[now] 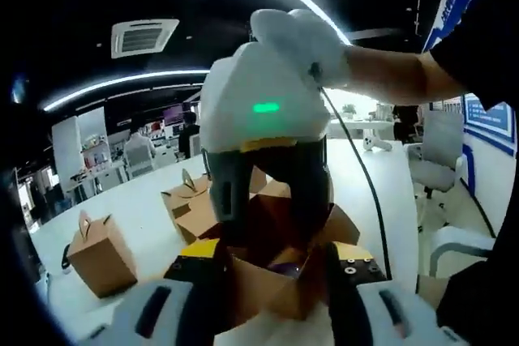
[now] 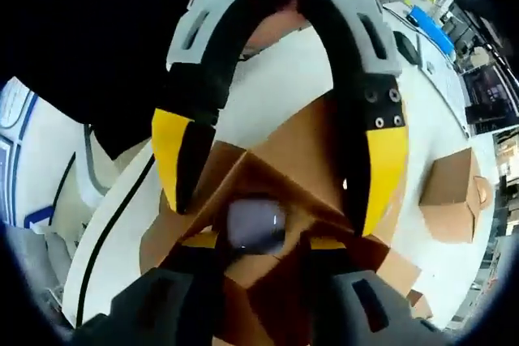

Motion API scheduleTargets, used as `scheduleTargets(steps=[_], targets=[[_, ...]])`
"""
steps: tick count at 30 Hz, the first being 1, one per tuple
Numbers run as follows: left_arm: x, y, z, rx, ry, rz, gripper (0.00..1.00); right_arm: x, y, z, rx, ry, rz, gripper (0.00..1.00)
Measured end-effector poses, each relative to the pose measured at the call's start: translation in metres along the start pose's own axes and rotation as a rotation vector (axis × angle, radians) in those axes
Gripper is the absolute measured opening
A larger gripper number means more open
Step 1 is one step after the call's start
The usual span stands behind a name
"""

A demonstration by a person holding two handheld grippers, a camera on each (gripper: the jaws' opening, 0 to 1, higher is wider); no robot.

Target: Pick up one paper box from the group, open the paper box, and remove the item inside

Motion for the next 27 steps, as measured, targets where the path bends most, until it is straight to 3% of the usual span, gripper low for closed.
scheduleTargets(steps=[5, 18, 27], targets=[[0.002, 0.001, 0.001, 0.006, -0.008, -0.006, 0.54, 0.009, 0.007, 0.002, 0.026, -0.005, 0.005, 0.34], [0.010, 0.004, 0.004, 0.046, -0.013, -0.016, 0.58, 0.003, 0.005, -0.006, 0.046, 0.024, -0.108, 0.36], [0.012, 0.003, 0.006, 0.061, 0.006, -0.011, 0.60, 0.011, 0.004, -0.005, 0.064, 0.003, -0.089, 0.35]])
Point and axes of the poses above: the point that each gripper's makers call its tool centre point, and the gripper's own axes: x roughly forward along the fingers, z roughly to its left, y roughly out of its underside, the point moved 10 cm from there along -x, roughly backward along the fingers, and after that the axes turned 5 degrees about x, right-handed, at the moved point
